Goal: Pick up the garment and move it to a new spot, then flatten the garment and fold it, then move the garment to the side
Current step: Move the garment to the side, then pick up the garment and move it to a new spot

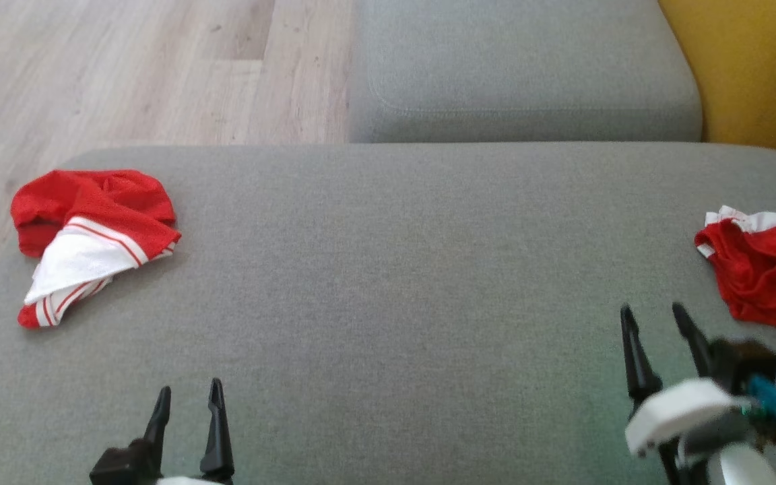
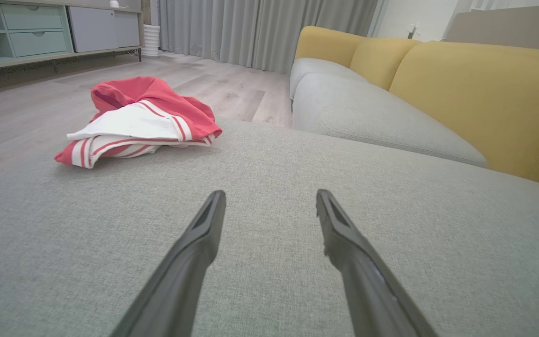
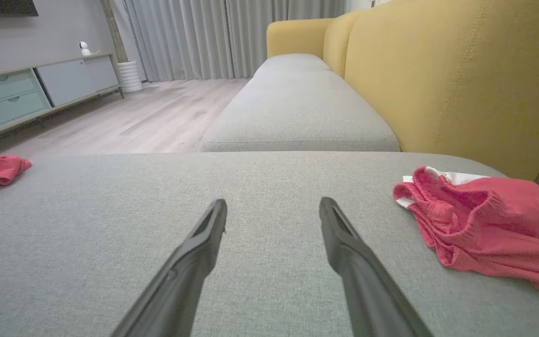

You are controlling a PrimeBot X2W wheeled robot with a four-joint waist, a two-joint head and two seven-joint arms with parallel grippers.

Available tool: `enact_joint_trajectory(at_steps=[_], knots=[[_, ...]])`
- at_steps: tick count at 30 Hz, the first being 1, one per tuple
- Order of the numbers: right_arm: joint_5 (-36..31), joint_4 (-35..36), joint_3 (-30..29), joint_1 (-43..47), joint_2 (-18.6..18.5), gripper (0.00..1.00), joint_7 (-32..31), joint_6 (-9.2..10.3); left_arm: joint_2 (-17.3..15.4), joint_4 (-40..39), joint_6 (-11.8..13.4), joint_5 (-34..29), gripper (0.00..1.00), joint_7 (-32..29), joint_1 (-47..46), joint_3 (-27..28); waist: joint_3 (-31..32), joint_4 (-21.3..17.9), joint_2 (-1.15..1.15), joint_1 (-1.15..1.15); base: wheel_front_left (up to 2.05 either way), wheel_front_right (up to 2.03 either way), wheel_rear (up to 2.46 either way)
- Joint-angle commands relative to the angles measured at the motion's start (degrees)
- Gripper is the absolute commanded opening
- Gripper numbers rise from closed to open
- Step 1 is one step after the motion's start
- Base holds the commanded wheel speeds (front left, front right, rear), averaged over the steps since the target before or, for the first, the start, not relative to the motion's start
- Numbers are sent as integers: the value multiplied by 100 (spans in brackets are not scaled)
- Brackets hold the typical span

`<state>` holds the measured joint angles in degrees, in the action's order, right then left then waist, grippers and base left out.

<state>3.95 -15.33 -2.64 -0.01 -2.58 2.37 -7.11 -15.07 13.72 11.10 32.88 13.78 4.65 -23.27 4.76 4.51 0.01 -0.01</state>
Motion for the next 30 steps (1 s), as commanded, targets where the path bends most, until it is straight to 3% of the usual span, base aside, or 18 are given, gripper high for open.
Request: enact_joint_trajectory(at_steps=[1,9,22,30], knots=[[68,238,152,-89,-32,100,92,-37,-37,-192,9,8,100,90,-208,184,19,11,-1,1,0,0,0],[498,445,235,520,-31,100,275,-37,-24,-272,31,44,100,85,-96,139,82,-58,-1,1,0,0,0],[549,407,380,569,-31,100,306,-37,-25,-234,5,74,100,63,-144,62,77,-49,-1,1,0,0,0],[556,412,325,567,-30,100,336,-37,-62,-260,17,52,100,39,-254,51,52,426,-1,1,0,0,0]])
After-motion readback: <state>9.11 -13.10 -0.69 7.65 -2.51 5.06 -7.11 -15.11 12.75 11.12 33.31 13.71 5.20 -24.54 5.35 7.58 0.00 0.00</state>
